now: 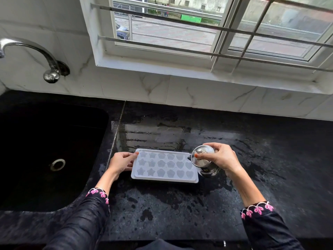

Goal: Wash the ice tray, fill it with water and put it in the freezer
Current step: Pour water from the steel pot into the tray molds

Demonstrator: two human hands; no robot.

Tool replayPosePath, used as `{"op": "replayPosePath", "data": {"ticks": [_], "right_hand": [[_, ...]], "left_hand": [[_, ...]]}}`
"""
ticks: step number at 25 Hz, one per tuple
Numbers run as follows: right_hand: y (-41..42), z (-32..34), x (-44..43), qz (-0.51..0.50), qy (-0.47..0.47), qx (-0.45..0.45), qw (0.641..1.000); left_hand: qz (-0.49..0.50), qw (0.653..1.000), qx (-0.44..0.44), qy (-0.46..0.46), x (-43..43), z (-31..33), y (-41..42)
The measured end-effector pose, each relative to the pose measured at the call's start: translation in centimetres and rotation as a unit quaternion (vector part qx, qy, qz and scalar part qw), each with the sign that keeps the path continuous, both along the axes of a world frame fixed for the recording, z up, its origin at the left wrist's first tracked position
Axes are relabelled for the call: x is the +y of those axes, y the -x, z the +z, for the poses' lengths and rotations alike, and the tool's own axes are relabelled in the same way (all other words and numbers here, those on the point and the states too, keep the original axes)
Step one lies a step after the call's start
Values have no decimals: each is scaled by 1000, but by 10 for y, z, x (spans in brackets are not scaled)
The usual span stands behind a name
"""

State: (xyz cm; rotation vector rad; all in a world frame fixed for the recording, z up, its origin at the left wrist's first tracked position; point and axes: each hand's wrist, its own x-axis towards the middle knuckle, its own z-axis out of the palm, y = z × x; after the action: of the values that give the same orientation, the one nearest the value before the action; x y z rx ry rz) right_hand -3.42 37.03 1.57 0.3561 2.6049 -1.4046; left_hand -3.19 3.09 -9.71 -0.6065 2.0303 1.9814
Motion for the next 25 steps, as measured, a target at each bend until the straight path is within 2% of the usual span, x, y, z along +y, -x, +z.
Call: {"op": "replayPosePath", "data": {"ticks": [15, 25], "right_hand": [[0, -3, 7, -28, 39, -13, 999], [-7, -5, 16, -46, -9, -14, 999]], "left_hand": [[-4, 1000, -4, 3, 0, 0, 0], [0, 1000, -2, -6, 1, 2, -1]]}}
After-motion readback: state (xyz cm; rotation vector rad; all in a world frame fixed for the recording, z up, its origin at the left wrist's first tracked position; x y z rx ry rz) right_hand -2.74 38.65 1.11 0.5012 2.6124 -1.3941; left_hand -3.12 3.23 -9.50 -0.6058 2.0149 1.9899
